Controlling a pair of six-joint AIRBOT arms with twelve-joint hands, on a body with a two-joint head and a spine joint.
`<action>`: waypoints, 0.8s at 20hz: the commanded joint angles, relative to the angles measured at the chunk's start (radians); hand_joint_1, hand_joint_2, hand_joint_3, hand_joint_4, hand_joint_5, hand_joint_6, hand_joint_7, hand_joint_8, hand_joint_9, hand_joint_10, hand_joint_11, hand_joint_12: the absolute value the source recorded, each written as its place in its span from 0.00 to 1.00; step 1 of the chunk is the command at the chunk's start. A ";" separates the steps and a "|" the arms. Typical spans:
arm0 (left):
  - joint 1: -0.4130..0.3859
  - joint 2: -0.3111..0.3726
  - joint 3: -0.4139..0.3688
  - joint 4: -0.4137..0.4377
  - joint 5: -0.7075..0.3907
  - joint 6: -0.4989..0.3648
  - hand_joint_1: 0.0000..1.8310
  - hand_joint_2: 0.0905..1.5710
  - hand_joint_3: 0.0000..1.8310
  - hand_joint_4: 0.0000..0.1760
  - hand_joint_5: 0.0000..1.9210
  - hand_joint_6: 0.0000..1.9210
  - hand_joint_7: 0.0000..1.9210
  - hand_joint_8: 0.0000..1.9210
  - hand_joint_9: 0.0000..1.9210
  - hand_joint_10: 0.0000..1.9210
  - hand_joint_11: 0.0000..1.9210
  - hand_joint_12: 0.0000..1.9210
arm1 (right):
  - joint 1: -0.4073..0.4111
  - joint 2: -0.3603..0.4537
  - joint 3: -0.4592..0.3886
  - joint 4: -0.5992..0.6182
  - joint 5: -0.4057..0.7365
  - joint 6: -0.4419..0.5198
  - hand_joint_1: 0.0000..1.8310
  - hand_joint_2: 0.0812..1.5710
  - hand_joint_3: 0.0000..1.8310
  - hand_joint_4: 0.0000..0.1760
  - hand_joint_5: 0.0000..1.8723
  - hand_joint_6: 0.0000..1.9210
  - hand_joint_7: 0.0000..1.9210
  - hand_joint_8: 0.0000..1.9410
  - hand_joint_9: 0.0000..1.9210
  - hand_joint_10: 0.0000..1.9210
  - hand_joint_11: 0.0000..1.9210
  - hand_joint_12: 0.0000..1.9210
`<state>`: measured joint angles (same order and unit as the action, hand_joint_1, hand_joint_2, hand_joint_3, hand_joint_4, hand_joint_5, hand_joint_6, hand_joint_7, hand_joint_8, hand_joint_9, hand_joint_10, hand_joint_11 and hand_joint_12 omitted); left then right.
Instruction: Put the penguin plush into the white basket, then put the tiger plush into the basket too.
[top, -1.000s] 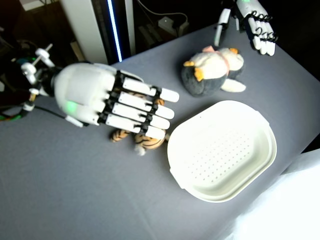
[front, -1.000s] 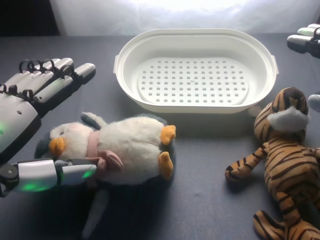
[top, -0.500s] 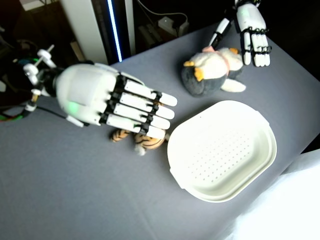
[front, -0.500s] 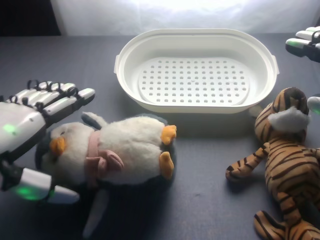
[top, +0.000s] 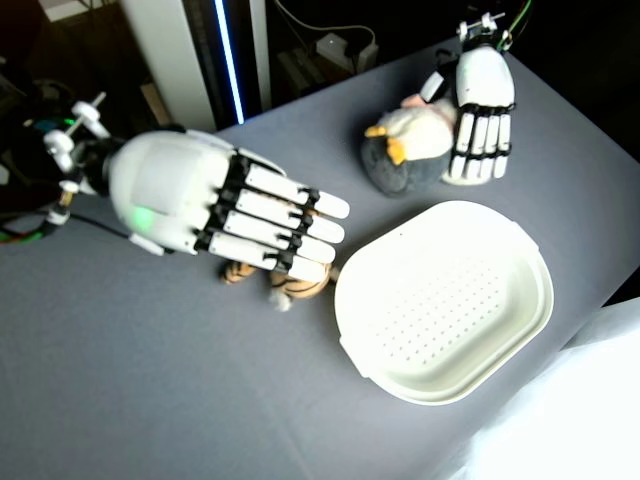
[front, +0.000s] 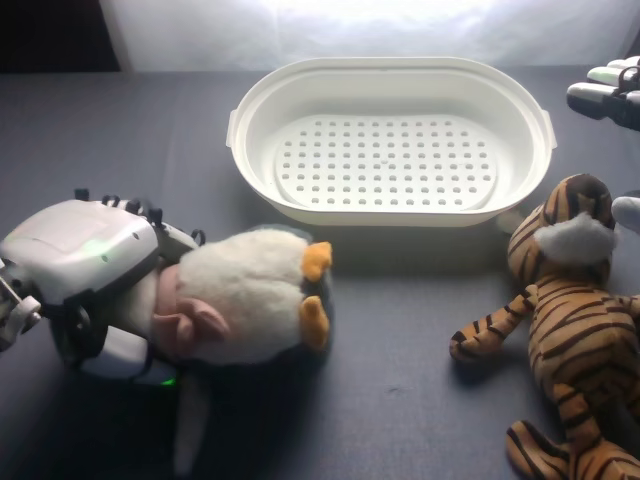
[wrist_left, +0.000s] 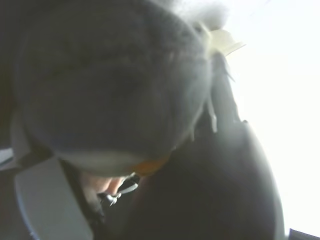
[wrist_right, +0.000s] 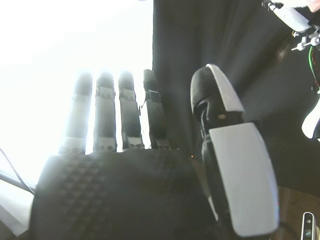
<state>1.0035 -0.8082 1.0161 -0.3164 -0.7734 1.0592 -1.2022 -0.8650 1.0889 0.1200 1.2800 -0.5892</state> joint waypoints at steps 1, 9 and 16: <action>-0.009 0.001 0.000 0.009 -0.096 0.014 0.70 0.68 0.00 0.00 0.61 0.21 0.48 0.69 0.45 0.69 0.41 0.82 | 0.004 0.000 0.002 0.022 0.124 0.002 0.34 0.84 0.00 0.20 0.16 0.00 0.12 0.00 0.10 0.00 0.02 0.19; -0.124 0.022 0.021 0.068 -0.346 -0.106 0.74 0.66 0.00 0.00 0.60 0.30 0.55 0.47 0.46 0.64 0.22 0.77 | 0.004 0.000 0.003 0.022 0.124 0.002 0.35 0.84 0.00 0.14 0.16 0.00 0.13 0.00 0.11 0.00 0.02 0.19; -0.448 -0.198 0.303 0.116 0.051 -0.106 0.76 0.66 0.00 0.00 0.57 0.42 0.54 0.40 0.55 0.53 0.52 0.53 | 0.010 0.000 0.017 0.017 0.125 0.002 0.34 0.85 0.00 0.03 0.16 0.00 0.13 0.00 0.10 0.00 0.02 0.18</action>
<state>0.5747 -1.0119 1.3182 -0.1944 -0.6304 0.9562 -1.2018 -0.8650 1.1015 0.1184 1.2800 -0.5888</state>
